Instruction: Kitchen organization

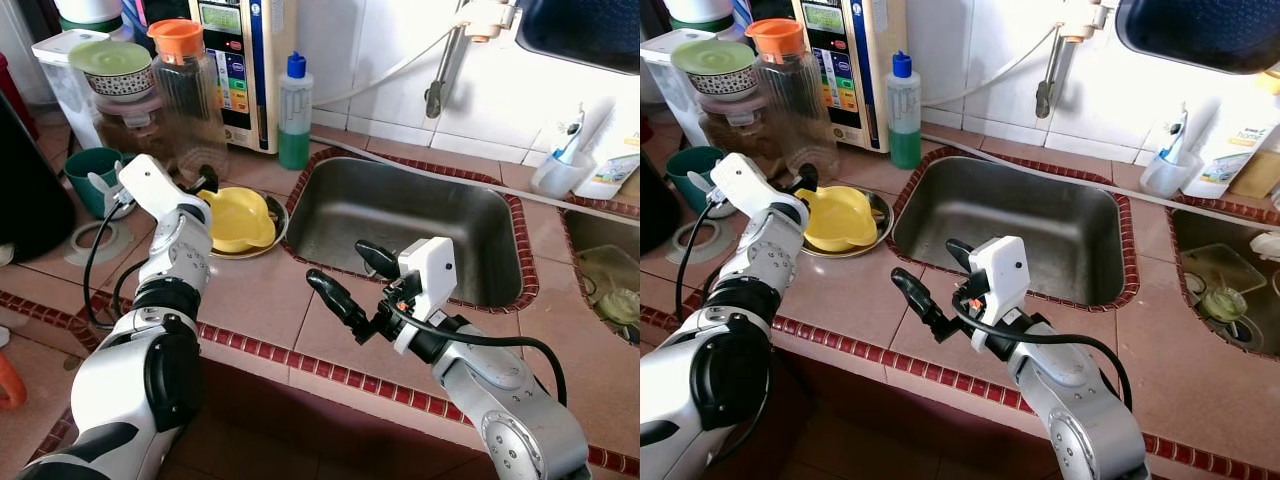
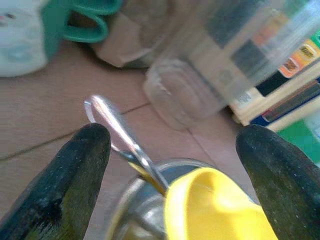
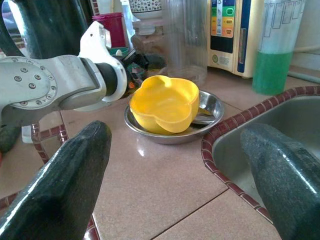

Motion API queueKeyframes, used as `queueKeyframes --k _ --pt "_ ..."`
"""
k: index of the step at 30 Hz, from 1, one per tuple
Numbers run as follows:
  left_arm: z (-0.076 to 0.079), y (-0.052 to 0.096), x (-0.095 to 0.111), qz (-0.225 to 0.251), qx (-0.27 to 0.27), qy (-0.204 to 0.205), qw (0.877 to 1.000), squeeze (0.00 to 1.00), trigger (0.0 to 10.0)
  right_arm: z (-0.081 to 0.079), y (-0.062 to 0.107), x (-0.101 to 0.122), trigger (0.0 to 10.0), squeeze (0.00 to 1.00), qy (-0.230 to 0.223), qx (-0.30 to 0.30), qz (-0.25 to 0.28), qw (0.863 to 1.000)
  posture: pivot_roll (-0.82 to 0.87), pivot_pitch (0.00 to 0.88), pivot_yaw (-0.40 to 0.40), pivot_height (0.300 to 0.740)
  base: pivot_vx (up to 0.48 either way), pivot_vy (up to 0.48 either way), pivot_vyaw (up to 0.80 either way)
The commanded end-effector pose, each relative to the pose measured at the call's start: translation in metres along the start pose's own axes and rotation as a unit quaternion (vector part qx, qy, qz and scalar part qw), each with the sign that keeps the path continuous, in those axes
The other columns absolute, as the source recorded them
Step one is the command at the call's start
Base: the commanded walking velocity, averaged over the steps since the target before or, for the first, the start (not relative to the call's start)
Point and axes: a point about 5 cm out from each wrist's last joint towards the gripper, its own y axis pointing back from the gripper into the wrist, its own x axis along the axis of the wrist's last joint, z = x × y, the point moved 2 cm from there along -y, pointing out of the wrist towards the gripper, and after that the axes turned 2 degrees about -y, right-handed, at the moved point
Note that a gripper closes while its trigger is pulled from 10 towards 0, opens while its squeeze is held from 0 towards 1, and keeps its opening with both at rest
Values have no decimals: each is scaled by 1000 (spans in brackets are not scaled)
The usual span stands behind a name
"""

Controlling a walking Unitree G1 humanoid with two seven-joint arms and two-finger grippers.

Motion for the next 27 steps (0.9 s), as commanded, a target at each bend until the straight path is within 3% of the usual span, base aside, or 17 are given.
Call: queueKeyframes --k 1,7,17,22,23,24,25,26,27 --pt "5 -2 10 12 0 8 1000 0 10000 0 3 5 10000 953 4 -5 6 1000 58 0 -12 740 0 0 0" --pt "-2 -3 19 25 13 9 1000 0 10000 1 4 4 10000 953 4 -6 5 1000 53 0 -15 740 0 0 0" --pt "1 -3 6 -12 8 17 1000 0 10000 1 5 5 10000 949 5 -8 4 1000 45 0 -15 740 0 0 0" --pt "5 -3 -2 -33 4 49 998 0 10000 0 5 5 10000 953 4 -8 4 1000 41 0 -14 740 0 0 0" --pt "5 -3 -2 -35 4 54 998 0 8039 0 5 5 10000 953 4 -9 4 1000 40 0 -13 740 0 0 0" --pt "5 -3 -2 -35 4 54 998 0 8039 0 5 5 10000 953 4 -9 4 1000 40 0 -13 740 0 0 0" --pt "6 -3 -3 -36 3 62 997 0 2392 0 4 5 10000 953 4 -9 4 1000 39 0 -12 740 0 0 0" --pt "6 -3 -3 -38 3 66 997 0 0 0 4 5 10000 953 4 -9 5 1000 38 0 -12 740 0 0 0" --pt "6 -3 -3 -38 2 69 997 0 0 0 4 5 10000 953 4 -9 5 1000 38 0 -12 740 0 0 0"
